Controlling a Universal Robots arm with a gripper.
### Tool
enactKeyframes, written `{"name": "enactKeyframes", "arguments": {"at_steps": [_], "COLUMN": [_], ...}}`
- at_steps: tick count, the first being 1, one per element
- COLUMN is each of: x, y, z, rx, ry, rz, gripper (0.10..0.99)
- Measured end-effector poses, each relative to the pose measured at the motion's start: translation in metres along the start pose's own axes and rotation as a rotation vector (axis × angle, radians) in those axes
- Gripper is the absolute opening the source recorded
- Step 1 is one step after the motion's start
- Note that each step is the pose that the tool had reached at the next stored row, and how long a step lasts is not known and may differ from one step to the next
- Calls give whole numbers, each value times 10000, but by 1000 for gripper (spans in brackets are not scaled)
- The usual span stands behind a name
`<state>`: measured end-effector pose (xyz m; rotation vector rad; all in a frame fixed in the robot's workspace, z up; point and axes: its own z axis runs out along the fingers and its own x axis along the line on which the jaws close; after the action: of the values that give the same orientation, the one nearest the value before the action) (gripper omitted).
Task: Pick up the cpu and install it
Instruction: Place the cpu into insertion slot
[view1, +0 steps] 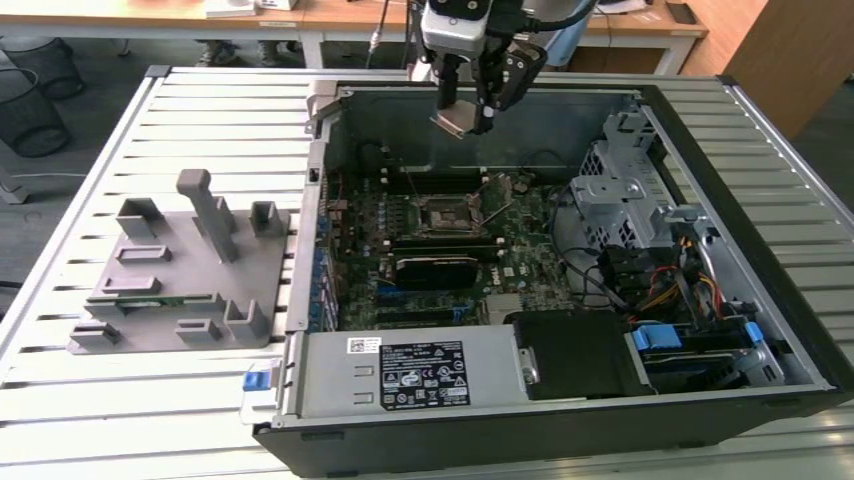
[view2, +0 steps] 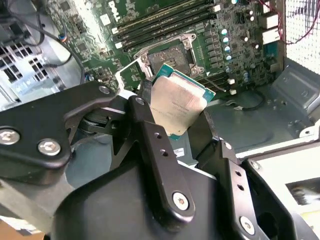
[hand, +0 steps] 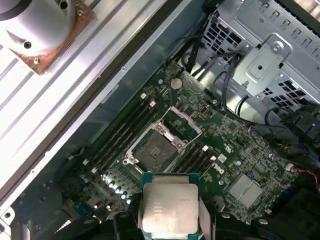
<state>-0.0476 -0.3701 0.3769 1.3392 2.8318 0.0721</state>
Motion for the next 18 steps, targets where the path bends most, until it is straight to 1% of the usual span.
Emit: {"name": "enactKeyframes", "arguments": {"at_steps": [3,12,18], "x": [0,0,0], "y": [0,-1,-2], "z": [8,29,51], "rx": [0,-3,-13], "ry": [-26,-120,-169], "rz": [408,1995,3021], "gripper": [537,537,537]}}
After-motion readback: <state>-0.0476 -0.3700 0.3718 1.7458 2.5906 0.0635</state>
